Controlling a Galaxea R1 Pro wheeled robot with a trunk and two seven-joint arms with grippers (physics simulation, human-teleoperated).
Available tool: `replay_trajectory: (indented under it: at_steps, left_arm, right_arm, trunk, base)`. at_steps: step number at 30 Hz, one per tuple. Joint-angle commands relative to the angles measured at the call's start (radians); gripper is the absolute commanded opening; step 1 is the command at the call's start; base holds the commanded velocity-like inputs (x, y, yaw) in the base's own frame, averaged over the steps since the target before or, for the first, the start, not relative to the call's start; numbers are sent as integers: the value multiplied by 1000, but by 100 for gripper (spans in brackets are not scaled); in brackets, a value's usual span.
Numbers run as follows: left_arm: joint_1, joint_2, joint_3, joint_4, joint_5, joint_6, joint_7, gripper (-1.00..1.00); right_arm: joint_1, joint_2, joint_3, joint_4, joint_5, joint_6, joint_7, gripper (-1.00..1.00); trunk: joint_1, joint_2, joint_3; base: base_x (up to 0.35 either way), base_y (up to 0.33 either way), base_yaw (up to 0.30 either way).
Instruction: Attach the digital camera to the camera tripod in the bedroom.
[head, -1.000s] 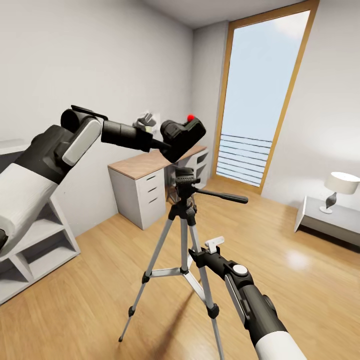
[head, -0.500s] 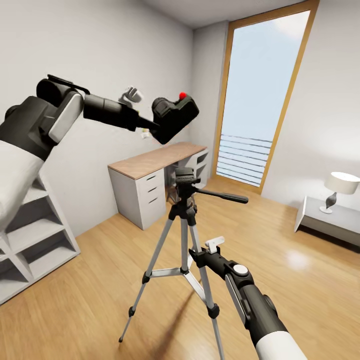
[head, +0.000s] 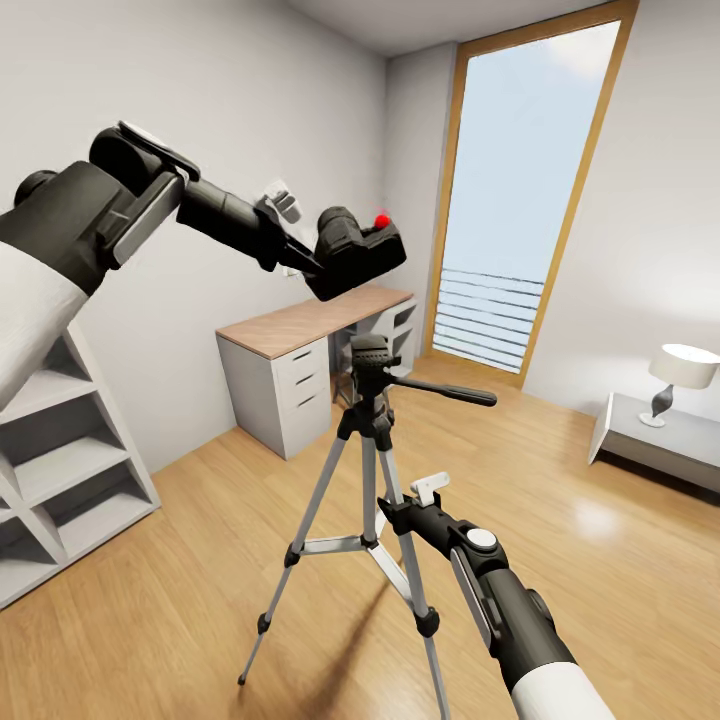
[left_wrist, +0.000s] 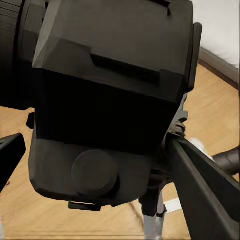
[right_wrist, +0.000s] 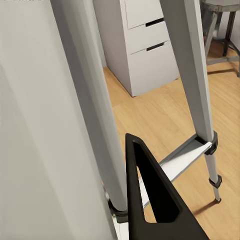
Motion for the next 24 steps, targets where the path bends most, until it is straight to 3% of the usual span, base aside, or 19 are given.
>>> replay_trajectory:
  at_steps: [1,7,17,24]
  left_arm:
    - [-3,-2,-32,-2,5,7,-1,-100]
    - [-3,-26,-73,11,3,15,-4,-100]
    - [-3,-37,-81,10,-3,21,-6,-100]
    - [-3,-75,-86,13,-7,21,-5,-100]
  right_arm:
    - [-1,0,-3,54,37,44,-5,-100]
    - [-1,-1,-2,54,37,44,-4,-100]
    - [-1,-1,-2,54,38,44,-3,-100]
    - [-1,0,-2,54,38,44,-3,-100]
  trunk:
    - [0,-1,-2]
    - [0,-1,-2]
    - [0,-1,-2]
    - [0,-1,-2]
  base:
    - [0,0,0]
    - [0,0,0]
    - [0,0,0]
    - [0,0,0]
